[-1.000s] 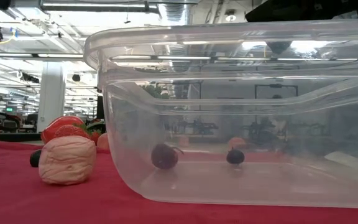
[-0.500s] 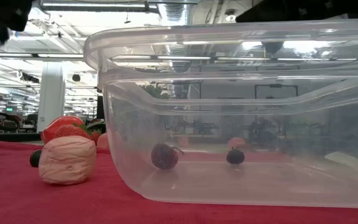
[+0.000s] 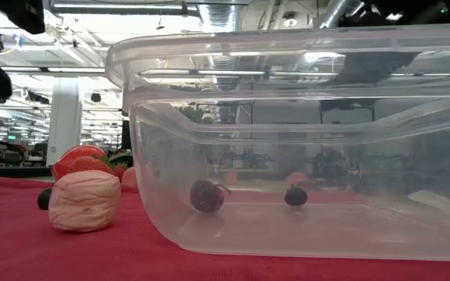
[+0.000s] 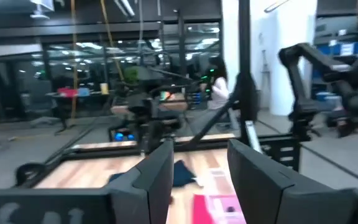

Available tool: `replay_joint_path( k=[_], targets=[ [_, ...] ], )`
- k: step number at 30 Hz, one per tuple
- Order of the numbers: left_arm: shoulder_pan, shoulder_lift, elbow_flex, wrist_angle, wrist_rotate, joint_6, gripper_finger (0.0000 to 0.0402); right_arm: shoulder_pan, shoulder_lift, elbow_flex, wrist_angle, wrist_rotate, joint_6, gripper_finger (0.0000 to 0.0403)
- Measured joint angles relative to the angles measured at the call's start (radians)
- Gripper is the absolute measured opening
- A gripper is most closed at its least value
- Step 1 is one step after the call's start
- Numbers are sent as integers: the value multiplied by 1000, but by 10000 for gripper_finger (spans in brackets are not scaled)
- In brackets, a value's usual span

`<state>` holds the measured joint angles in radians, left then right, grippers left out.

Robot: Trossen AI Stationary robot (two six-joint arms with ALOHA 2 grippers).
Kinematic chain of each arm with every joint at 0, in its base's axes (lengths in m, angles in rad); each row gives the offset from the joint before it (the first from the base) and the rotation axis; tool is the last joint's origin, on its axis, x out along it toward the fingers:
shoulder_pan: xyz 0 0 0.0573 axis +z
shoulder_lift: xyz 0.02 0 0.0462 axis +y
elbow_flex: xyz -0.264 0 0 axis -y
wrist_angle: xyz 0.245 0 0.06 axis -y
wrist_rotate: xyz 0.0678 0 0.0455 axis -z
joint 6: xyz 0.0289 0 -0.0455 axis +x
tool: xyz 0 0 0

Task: Pick and placing Produce into tupperware
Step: Put the middle cherry into the transparent bin

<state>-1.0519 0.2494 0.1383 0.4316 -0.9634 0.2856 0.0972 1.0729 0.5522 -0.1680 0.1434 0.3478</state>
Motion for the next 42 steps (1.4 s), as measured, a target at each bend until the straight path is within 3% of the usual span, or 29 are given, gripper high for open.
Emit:
replay_joint_path(
  k=[6,23,42],
  targets=[
    [0,-2,0,-1,-112,-1,142,44,35,0,-22,-41,73,129],
    [0,-1,0,-7,-27,-17,142,65,345,0,59,-80,139,129],
    [0,-1,0,-8,-10,-19,142,67,452,0,149,-95,126,129]
  ],
)
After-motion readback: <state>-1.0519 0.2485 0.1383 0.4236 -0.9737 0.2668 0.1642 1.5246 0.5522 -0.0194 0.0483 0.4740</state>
